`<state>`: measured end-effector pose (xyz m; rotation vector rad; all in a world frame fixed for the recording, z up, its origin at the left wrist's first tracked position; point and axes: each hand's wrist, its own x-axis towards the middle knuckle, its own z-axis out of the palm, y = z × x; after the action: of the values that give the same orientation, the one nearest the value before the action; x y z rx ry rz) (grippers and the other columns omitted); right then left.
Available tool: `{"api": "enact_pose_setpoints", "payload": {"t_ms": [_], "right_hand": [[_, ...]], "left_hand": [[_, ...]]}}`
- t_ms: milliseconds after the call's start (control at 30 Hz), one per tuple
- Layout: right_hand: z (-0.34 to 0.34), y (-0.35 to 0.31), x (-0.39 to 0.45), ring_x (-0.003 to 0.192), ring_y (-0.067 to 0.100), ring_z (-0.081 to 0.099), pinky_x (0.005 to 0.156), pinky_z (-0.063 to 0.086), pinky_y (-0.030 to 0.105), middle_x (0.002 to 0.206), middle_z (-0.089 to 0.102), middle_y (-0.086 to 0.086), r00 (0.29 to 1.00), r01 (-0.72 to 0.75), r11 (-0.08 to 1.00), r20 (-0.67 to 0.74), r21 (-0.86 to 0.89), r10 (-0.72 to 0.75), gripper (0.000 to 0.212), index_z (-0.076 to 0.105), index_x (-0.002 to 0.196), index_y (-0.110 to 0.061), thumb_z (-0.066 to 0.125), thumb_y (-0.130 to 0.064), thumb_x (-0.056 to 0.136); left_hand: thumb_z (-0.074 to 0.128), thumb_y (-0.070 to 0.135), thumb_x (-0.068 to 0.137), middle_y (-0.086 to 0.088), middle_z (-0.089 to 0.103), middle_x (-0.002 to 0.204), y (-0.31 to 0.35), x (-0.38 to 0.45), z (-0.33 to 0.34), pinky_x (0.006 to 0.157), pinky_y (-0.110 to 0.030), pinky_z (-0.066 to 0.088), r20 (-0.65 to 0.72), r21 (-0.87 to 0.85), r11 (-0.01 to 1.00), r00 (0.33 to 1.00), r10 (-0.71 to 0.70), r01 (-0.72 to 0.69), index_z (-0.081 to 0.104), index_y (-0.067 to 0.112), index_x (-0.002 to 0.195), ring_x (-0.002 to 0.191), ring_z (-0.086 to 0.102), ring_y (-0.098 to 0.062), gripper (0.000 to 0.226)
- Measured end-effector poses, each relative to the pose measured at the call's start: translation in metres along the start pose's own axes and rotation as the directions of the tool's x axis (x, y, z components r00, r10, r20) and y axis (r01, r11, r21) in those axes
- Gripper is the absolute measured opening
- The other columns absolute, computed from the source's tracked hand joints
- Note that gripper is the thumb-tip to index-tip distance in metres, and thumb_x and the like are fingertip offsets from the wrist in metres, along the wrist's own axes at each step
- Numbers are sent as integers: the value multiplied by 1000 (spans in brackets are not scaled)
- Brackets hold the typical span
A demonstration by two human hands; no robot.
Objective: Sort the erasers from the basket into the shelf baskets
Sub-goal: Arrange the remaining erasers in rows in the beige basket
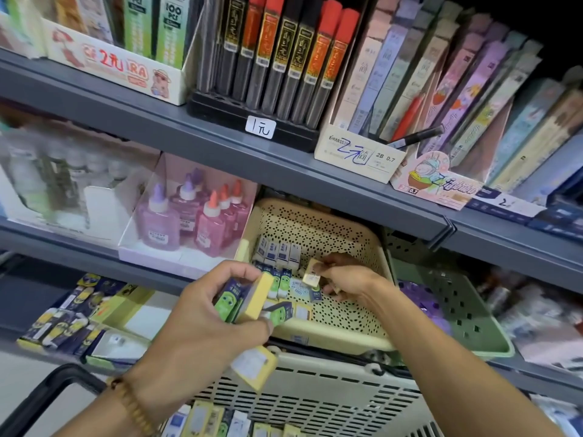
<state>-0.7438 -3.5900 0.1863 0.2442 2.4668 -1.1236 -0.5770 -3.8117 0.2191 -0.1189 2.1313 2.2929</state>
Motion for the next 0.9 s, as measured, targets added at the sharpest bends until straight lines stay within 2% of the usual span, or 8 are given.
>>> {"api": "enact_pose_setpoints", "payload": {"t_ms": [133,233,400,533,700,733,800,900], "right_hand": [[-15,-3,-13,69,13,63,46,48,19,100,68,12,1000,12,999,23,-45,-11,20,63,113,-15,56,-28,99],[-22,-4,-28,81,17,66,56,53,23,104,71,13,997,13,989,74,-144,-2,24,62,112,-14,57,-33,98],[-4,-16,-49,71,14,69,45,49,20,99,71,10,973,51,999,224,1,-50,18,63,110,-12,58,-24,98],[23,-28,-53,67,11,69,47,48,22,89,71,6,963,113,988,255,-100,-85,14,63,101,-10,58,-23,98],[40,-36,-52,54,2,62,44,45,19,81,74,-1,950,145,985,290,-97,-112,15,67,93,-12,63,-27,95],[40,-36,-51,56,2,64,46,48,20,82,74,1,949,145,986,292,-78,-117,15,68,95,-10,63,-24,95],[32,-34,-49,74,11,73,53,55,21,93,73,8,955,93,995,280,45,-102,14,67,102,-6,59,-16,97],[7,-22,-50,89,21,74,62,60,26,111,66,14,976,-9,980,216,197,-34,13,66,105,-8,56,-12,98]], "left_hand": [[79,2,67,7,71,87,-1,1,-1,56,-9,45,-6,4,1000,1000,13,-13,67,32,92,55,56,0,41],[79,3,68,7,69,92,-1,2,-2,59,-9,45,-17,3,1000,1000,17,-17,67,31,93,60,57,0,40],[84,0,64,2,68,94,8,7,-13,78,-32,48,-101,-67,997,995,17,-24,69,29,92,77,61,-19,42],[81,-5,64,7,69,80,13,8,-26,70,-31,47,-133,-150,988,991,15,-35,70,27,91,71,60,-20,44],[81,-1,62,2,67,82,13,8,-26,70,-30,47,-117,-172,985,993,0,-20,70,28,92,69,60,-18,44],[80,-3,64,3,67,83,14,8,-24,68,-27,47,-118,-166,986,993,7,-27,70,29,90,68,60,-17,43],[74,-5,71,6,69,83,14,8,-22,65,-22,47,-120,-160,986,993,15,-34,70,31,89,67,62,-13,40],[74,-3,72,11,70,84,13,7,-20,69,-24,44,-122,-138,990,992,6,-23,70,32,88,71,62,-12,39]]}}
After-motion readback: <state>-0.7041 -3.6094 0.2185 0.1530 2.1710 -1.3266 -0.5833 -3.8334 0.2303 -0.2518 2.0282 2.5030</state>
